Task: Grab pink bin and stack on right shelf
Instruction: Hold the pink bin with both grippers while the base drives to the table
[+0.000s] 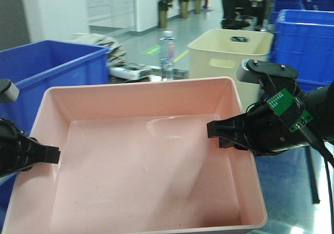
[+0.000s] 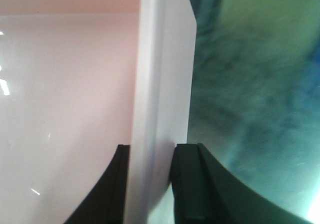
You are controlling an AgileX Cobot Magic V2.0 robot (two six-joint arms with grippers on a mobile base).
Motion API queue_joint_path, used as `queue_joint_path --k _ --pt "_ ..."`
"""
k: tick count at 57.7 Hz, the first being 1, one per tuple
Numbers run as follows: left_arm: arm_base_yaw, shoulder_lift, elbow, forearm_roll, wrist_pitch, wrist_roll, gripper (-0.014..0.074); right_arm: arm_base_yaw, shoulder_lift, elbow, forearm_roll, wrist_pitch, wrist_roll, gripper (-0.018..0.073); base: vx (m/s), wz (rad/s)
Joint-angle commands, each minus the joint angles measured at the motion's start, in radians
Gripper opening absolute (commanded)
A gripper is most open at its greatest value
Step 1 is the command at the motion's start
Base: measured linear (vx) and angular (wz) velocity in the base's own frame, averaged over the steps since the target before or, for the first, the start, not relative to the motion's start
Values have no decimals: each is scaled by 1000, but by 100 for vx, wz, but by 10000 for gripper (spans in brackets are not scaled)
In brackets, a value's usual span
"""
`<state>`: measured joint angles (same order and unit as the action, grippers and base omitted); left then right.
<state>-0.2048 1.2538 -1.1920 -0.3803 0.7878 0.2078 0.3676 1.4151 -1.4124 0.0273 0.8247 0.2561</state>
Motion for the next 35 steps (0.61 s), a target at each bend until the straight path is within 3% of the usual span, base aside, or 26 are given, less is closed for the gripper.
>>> queue_joint_path --k 1,35 --pt "-6 -36 -29 -42 -30 19 -1 -10 -37 -33 -27 -111 10 -8 35 -58" --pt "-6 -36 -29 -42 -32 19 -1 -10 -37 -33 -27 -112 10 -8 26 -46"
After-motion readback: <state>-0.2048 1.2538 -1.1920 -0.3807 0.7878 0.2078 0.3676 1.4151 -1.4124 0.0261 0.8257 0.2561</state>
